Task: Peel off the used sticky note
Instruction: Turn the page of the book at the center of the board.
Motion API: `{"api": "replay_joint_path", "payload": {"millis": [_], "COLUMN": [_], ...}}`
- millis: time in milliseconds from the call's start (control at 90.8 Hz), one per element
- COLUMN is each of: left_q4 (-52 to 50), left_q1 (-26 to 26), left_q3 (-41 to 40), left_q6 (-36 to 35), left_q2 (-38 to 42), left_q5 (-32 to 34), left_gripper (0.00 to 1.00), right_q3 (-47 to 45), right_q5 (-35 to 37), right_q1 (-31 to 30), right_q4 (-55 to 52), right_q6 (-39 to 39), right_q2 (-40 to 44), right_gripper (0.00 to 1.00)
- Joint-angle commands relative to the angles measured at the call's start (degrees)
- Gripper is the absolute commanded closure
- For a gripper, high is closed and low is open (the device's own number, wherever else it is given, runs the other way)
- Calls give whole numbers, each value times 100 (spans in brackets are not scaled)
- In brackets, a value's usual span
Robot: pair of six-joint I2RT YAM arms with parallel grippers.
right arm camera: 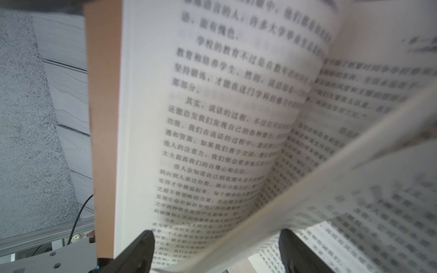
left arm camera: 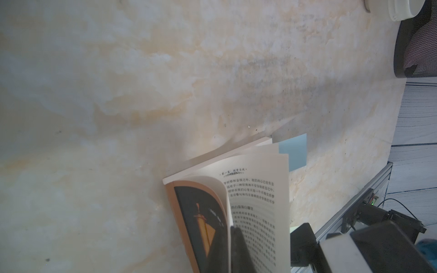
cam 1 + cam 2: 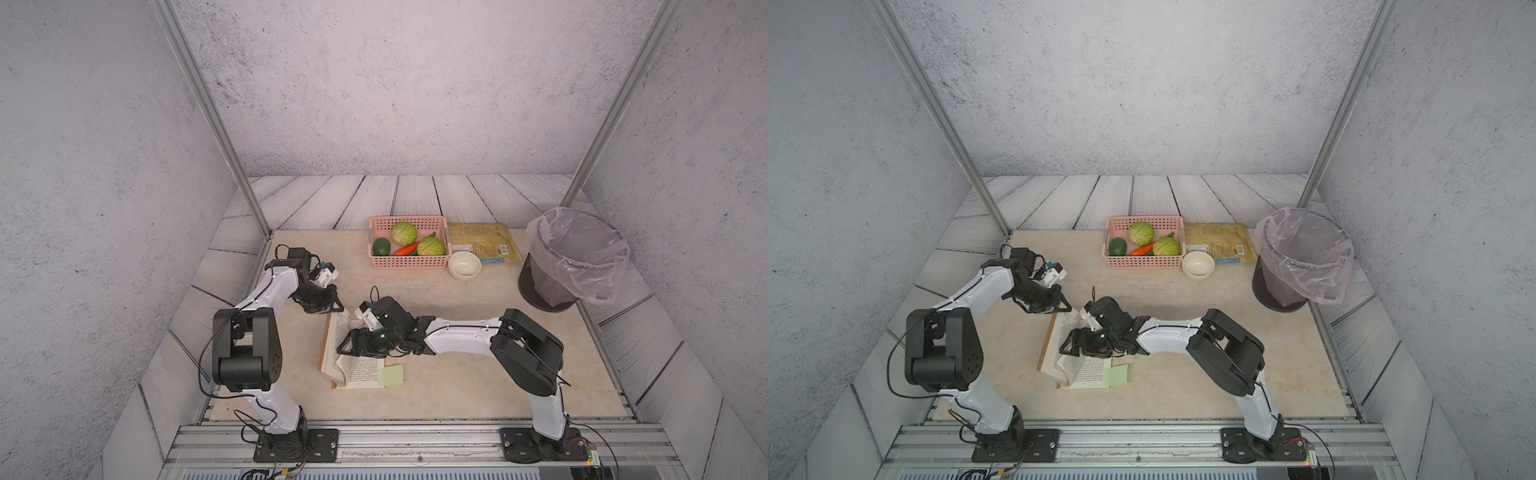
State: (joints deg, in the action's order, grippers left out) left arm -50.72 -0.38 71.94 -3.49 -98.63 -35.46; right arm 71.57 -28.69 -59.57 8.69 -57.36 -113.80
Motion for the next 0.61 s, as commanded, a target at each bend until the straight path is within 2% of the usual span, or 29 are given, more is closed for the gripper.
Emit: {"api": "replay_joint_path", "payload": {"millis": [0, 330, 594], "left_q4": [-195, -186, -186], "left_q1": [55, 55, 60], "left_q3": [5, -5, -4], "left_q6": [-104, -108, -106], "left_q2": [59, 89, 71], "left_q5": [-88, -90, -101], "left_gripper": [100, 100, 100], "right_q3": [-75, -374, -373], "right_q5": [375, 385, 150], "right_q1": [-29, -28, -54], "right_q4": [-264, -33, 320], "right_q6": [85, 20, 15], "right_q2": [45, 183, 324], "right_gripper": [13, 5, 9]}}
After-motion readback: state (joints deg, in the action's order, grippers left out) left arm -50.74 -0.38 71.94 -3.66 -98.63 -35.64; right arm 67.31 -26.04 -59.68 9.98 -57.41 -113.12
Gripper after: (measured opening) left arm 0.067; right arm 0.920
